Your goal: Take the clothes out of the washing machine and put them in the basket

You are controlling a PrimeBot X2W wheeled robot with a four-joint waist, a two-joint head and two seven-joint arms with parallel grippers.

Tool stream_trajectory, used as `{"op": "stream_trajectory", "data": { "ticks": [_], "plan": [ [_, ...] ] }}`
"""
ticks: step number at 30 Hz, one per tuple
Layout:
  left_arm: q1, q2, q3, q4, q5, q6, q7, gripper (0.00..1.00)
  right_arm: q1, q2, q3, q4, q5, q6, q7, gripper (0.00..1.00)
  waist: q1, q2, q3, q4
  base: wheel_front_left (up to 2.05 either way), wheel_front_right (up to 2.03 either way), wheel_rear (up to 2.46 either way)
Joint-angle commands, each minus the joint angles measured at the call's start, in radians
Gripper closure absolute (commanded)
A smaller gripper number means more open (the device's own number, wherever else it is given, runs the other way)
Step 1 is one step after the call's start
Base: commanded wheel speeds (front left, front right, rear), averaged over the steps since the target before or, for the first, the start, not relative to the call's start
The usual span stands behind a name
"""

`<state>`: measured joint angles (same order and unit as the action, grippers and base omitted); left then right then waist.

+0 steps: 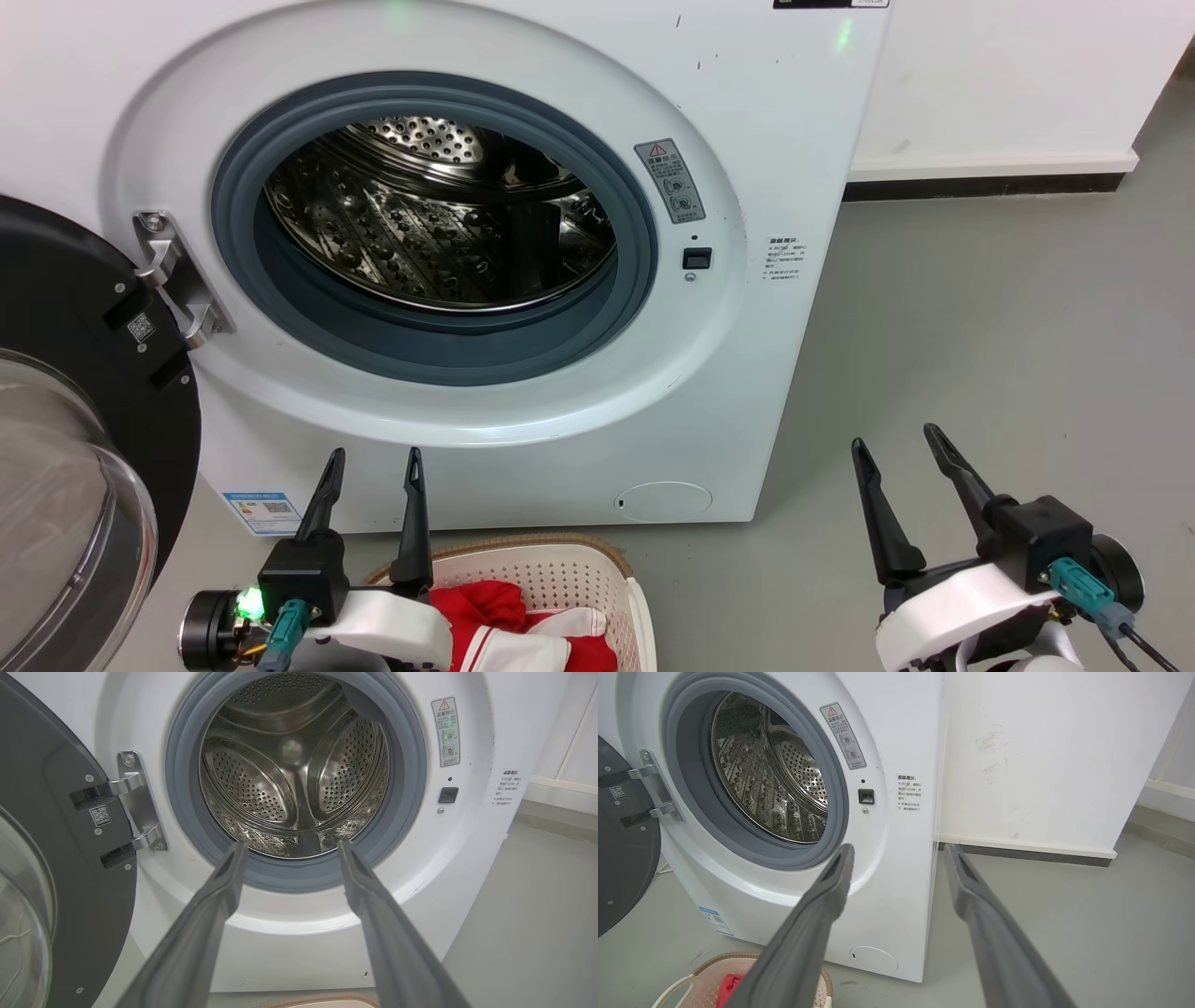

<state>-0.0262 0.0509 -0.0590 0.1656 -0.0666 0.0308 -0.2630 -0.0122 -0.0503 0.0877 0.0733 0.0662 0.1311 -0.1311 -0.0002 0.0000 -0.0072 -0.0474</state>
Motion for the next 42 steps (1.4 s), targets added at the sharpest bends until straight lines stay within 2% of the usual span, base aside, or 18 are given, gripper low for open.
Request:
{"op": "stream_trajectory", "data": {
  "ticks": [1, 29, 30, 33, 42],
  "plan": [
    [0.007, 0.003, 0.0, -0.003, -0.004, 0.004, -0.003, 0.0, 0.012, 0.0, 0.001, -0.004, 0.001, -0.001, 0.003, 0.0, 0.0002, 0.0, 0.0, 0.0, 0.0, 0.0, 0.0],
    [-0.002, 0.023, -0.02, 0.002, -0.017, 0.013, -0.003, 0.0, 0.012, 0.0, 0.013, -0.001, 0.016, -0.001, 0.0, 0.0, 0.0002, 0.0, 0.009, -0.003, 0.0, 0.0, 0.0],
    [0.0, 0.02, -0.02, 0.004, -0.013, 0.013, 0.0, 1.0, 0.009, 0.0, 0.013, -0.002, 0.014, 0.0, 0.004, 1.0, 0.0002, 0.0, 0.009, -0.002, 0.0, 0.0, 0.0],
    [0.0, 0.017, -0.014, 0.027, -0.03, 0.011, 0.008, 1.0, 0.021, 0.0, 0.017, 0.01, 0.028, 0.0, 0.003, 1.0, 0.0002, 0.0, 0.009, -0.002, 0.0, 0.0, 0.0],
    [-0.015, 0.015, 0.013, 0.037, -0.22, -0.011, 0.06, 1.0, 0.005, -0.014, 0.004, 0.028, 0.237, 0.0, 0.021, 1.0, 0.0002, 0.0, 0.009, 0.001, 0.0, 0.0, 0.0]
  ]
}}
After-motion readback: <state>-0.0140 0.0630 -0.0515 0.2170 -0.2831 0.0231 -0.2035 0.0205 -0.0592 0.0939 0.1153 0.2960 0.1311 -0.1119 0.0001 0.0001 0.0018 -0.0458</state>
